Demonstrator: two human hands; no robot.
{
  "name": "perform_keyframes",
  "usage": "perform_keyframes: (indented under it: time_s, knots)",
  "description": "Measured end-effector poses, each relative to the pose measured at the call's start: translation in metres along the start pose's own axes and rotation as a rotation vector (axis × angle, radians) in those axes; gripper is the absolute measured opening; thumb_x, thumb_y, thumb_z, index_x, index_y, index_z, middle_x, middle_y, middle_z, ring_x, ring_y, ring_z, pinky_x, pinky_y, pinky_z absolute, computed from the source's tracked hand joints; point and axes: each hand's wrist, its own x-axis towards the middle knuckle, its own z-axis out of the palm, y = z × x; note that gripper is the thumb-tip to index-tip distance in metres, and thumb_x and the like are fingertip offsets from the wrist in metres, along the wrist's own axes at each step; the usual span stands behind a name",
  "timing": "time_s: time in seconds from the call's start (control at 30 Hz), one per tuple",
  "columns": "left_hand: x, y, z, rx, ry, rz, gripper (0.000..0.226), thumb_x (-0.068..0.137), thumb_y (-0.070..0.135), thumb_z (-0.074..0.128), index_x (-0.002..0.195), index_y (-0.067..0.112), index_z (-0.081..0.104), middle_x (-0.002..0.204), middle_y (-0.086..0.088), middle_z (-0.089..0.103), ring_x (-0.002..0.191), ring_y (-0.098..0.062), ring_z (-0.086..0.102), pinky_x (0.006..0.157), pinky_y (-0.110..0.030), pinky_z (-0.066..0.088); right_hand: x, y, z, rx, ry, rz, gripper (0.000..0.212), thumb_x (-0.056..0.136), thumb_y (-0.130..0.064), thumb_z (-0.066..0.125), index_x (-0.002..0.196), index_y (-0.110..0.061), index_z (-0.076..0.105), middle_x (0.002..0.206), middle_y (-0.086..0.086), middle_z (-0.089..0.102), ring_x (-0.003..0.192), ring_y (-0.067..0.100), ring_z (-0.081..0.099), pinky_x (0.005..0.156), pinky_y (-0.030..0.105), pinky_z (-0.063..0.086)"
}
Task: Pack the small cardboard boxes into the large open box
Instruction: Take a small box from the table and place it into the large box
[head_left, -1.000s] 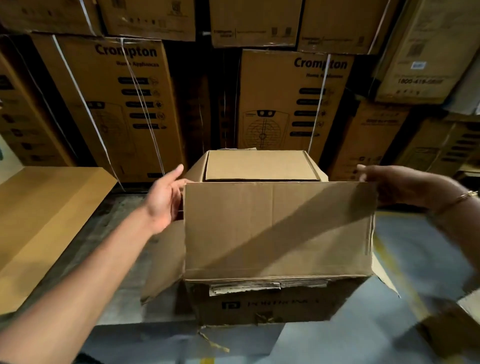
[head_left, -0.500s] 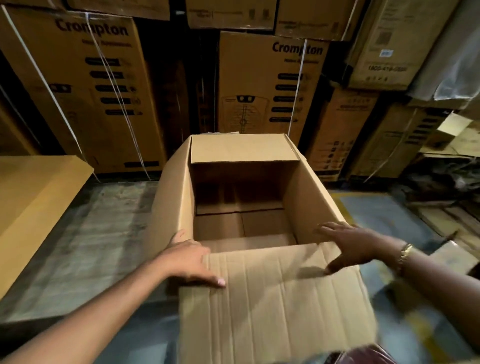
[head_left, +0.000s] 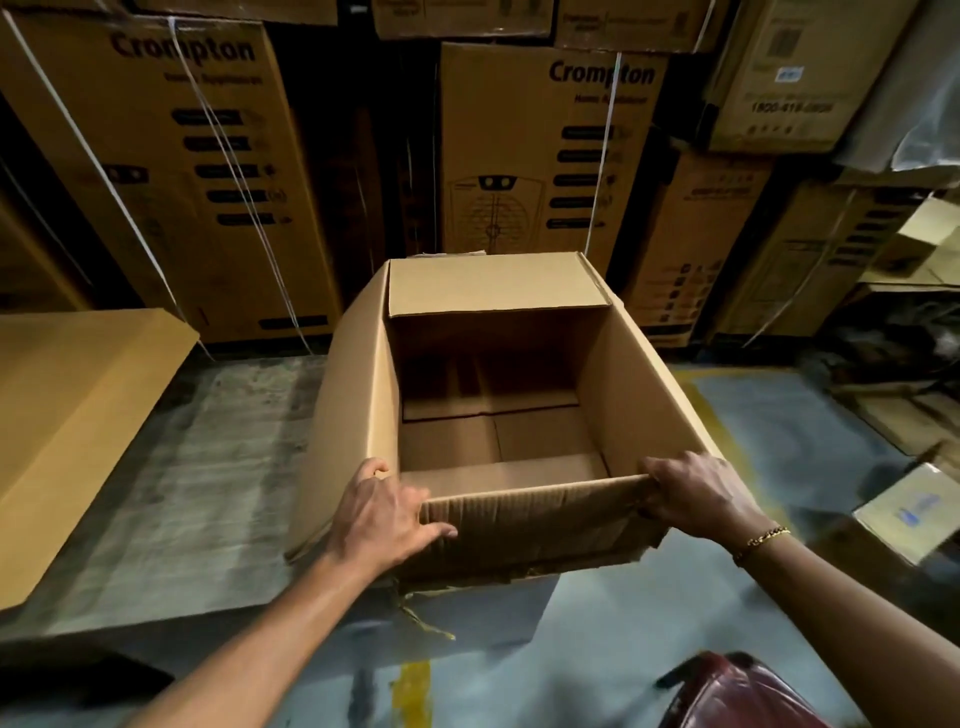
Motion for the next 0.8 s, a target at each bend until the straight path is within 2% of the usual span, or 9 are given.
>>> perform_keyframes:
  time_s: [0.13, 0.23, 0.3, 0.37, 0.43, 0.47, 0.57, 0.7, 0.8]
  knots:
    - [0.0, -0.003, -0.002, -0.065, -0.142, -0.043, 0.108, 0.052, 0.103, 0.016, 0.117, 0.034, 0.068, 0.119, -0.002, 0.072, 0.131, -0.028, 0.046, 0.113, -0.038, 0.031, 0.006, -0.001, -0.009, -0.014, -0.09, -0.03, 0.052, 0.071, -0.071, 0.063, 0.1, -0.028, 0.065, 0.089, -0.006, 0.072, 0.086, 0.018, 0.071, 0.064, 0.031, 0.05]
    - [0.001, -0.004, -0.015, -0.16, -0.22, -0.011, 0.093, 0.052, 0.107, 0.03, 0.102, 0.037, 0.066, 0.116, 0.006, 0.07, 0.126, -0.022, 0.046, 0.114, -0.039, 0.03, 0.016, 0.007, -0.023, 0.112, -0.292, -0.052, 0.086, 0.065, -0.099, 0.042, 0.085, -0.019, 0.063, 0.072, -0.007, 0.064, 0.068, 0.013, 0.063, 0.061, 0.033, 0.045]
    - [0.012, -0.007, -0.028, -0.269, -0.266, 0.003, 0.082, 0.06, 0.106, 0.028, 0.099, 0.043, 0.064, 0.123, 0.013, 0.063, 0.129, -0.015, 0.044, 0.119, -0.041, 0.023, 0.033, 0.012, -0.037, 0.355, -0.515, -0.018, 0.092, 0.066, -0.103, 0.029, 0.074, -0.015, 0.058, 0.067, -0.007, 0.058, 0.066, 0.012, 0.057, 0.067, 0.032, 0.044]
    - [0.037, -0.012, -0.041, -0.352, -0.226, -0.019, 0.071, 0.075, 0.095, 0.034, 0.117, 0.046, 0.063, 0.145, 0.016, 0.05, 0.146, -0.009, 0.027, 0.122, -0.039, 0.009, 0.06, 0.016, -0.048, 0.476, -0.682, -0.033, 0.091, 0.065, -0.102, 0.028, 0.1, -0.028, 0.068, 0.102, -0.006, 0.07, 0.095, 0.012, 0.063, 0.09, 0.03, 0.046]
    - [0.077, -0.021, -0.048, -0.342, -0.059, -0.073, 0.068, 0.083, 0.085, 0.039, 0.131, 0.042, 0.058, 0.157, 0.015, 0.038, 0.152, -0.01, 0.013, 0.121, -0.04, 0.005, 0.103, 0.019, -0.046, 0.449, -0.627, -0.081, 0.106, 0.065, -0.1, 0.034, 0.15, -0.036, 0.042, 0.152, -0.003, 0.049, 0.136, 0.017, 0.048, 0.115, 0.035, 0.034]
    - [0.1, -0.027, -0.049, -0.317, 0.007, -0.119, 0.068, 0.083, 0.083, 0.041, 0.136, 0.041, 0.055, 0.161, 0.012, 0.033, 0.153, -0.014, 0.01, 0.122, -0.043, 0.006, 0.128, 0.018, -0.042, 0.458, -0.572, -0.087, 0.109, 0.069, -0.097, 0.038, 0.158, -0.035, 0.026, 0.162, -0.001, 0.035, 0.146, 0.02, 0.038, 0.12, 0.036, 0.028]
    - [0.163, -0.043, -0.049, -0.245, 0.037, -0.3, 0.071, 0.089, 0.071, 0.048, 0.148, 0.034, 0.041, 0.168, 0.0, 0.015, 0.155, -0.024, 0.007, 0.122, -0.052, 0.012, 0.201, 0.006, -0.025, 0.56, -0.399, -0.057, 0.096, 0.087, -0.078, 0.047, 0.162, -0.031, 0.011, 0.169, 0.003, 0.016, 0.154, 0.024, 0.02, 0.123, 0.039, 0.02]
    - [0.217, -0.055, -0.043, -0.262, 0.042, -0.471, 0.083, 0.09, 0.064, 0.055, 0.157, 0.025, 0.024, 0.169, -0.008, 0.006, 0.153, -0.034, 0.017, 0.117, -0.057, 0.03, 0.268, -0.008, -0.008, 0.526, -0.32, -0.01, 0.09, 0.094, -0.068, 0.047, 0.162, -0.029, 0.005, 0.17, 0.008, 0.006, 0.154, 0.035, 0.014, 0.122, 0.052, 0.022]
    - [0.243, -0.066, -0.037, -0.316, 0.02, -0.513, 0.096, 0.089, 0.061, 0.061, 0.16, 0.02, 0.009, 0.169, -0.01, 0.001, 0.151, -0.037, 0.022, 0.116, -0.058, 0.033, 0.301, -0.003, -0.021, 0.375, -0.088, 0.001, 0.078, 0.095, -0.069, 0.041, 0.152, -0.016, 0.032, 0.156, 0.016, 0.037, 0.142, 0.037, 0.035, 0.116, 0.052, 0.028]
